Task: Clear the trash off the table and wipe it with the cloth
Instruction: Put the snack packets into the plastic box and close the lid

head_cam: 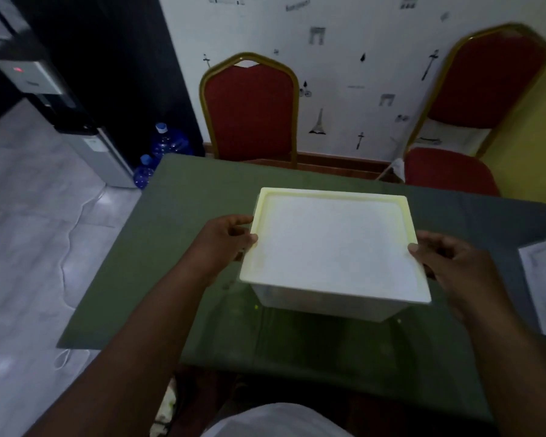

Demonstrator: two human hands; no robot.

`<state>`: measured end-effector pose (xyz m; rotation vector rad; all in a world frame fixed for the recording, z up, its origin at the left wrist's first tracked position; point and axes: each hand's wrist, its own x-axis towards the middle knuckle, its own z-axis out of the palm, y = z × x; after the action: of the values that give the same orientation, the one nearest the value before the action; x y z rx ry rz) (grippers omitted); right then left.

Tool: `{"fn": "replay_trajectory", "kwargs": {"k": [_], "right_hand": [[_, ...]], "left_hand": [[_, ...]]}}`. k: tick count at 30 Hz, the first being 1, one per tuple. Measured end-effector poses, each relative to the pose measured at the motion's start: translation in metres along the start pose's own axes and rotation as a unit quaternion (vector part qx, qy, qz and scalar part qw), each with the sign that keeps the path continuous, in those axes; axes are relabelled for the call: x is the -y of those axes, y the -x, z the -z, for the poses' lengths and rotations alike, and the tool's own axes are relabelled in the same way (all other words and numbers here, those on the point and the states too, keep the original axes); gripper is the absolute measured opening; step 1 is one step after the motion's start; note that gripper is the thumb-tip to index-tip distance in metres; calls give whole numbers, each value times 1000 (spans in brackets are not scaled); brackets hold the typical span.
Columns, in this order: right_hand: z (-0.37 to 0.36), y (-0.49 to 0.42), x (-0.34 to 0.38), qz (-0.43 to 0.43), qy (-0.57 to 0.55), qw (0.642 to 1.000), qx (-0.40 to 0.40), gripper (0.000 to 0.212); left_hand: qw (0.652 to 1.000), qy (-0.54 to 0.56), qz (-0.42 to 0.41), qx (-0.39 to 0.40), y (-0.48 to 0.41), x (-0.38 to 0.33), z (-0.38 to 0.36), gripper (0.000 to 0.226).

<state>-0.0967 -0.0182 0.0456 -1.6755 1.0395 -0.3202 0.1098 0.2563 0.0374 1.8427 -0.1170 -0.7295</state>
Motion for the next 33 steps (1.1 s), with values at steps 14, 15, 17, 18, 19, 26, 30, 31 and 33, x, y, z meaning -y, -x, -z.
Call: {"fn": "replay_trajectory", "kwargs": {"k": [14,15,17,18,19,26,30,31,33], "right_hand": [[-250,-106,132,26,-60,985,159,42],[-266,-115,138,14,-64,983,171,43],[-294,-131,148,-9,-74,979,191,44],[-307,-139,151,-18,-78,977,198,44],[-319,-145,155,-26,-83,975,204,44],[-371,-171,157,-49,-83,969,227,49],[-381,-175,152,-50,-67,971,222,51],[-382,-175,151,-52,-64,972,220,50],[-382,-173,147,-54,-61,973,217,49]], "left_hand": [[988,-56,-20,-143,-158,-35,205,47],[988,-69,-14,-138,-172,-39,219,50],[988,-83,-1,-127,-197,-42,242,55],[989,-81,5,-123,-210,-43,252,55],[989,-80,14,-127,-219,-45,259,55],[987,-77,37,-137,-269,-36,286,61],[989,-70,54,-120,-280,-25,291,60],[989,-69,57,-115,-280,-22,291,59],[989,-81,60,-109,-281,-16,291,60]]}}
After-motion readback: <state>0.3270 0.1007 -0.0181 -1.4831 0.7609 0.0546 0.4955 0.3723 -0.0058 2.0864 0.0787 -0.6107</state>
